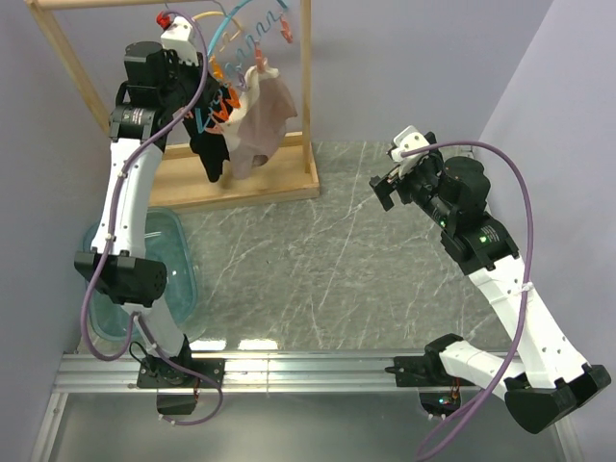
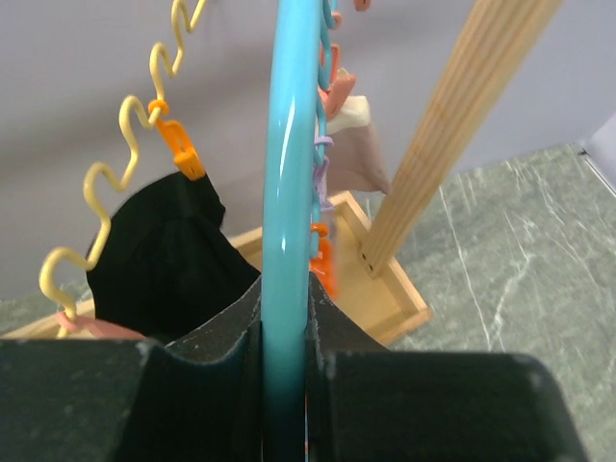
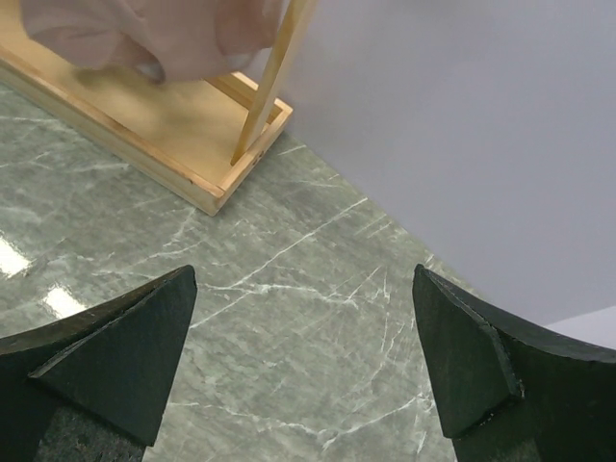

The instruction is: Clip the underwear to the hanger

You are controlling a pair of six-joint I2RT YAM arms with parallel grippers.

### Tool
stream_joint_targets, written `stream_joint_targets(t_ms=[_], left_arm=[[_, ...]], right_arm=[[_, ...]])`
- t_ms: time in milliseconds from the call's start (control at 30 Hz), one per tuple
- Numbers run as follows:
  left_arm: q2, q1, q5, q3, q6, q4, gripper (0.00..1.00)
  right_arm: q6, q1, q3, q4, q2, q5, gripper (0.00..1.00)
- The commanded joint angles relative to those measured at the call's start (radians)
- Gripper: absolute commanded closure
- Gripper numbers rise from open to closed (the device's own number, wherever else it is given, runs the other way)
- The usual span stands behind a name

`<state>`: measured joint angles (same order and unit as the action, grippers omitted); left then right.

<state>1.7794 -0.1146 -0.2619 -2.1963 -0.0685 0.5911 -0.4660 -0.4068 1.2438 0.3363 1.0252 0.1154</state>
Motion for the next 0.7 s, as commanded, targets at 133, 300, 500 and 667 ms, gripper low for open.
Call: stream_joint_targets(t_ms=[133, 300, 500, 667], left_arm=[[0.044, -0.01, 0.009, -0.105, -0.005, -0.102, 1.0], [0.071, -0.02, 0.004, -0.118, 0.007, -0.1, 1.0], [0.095, -0.045, 0.021, -0.114, 0.016, -0.085, 0.99], [0.058, -0.057, 0.024, -0.057, 0.016, -0.093, 0.99]], right_arm=[[0.006, 0.008, 0.013, -0.014, -0.007, -0.013, 0.0], [0.007, 0.008, 0.005, -0.022, -0.005, -0.014, 0.0], [0.012, 0.006, 0.006, -0.02, 0.001, -0.008, 0.0], [0.017, 0.008, 0.011, -0.01, -0.004, 0.001, 0.0]])
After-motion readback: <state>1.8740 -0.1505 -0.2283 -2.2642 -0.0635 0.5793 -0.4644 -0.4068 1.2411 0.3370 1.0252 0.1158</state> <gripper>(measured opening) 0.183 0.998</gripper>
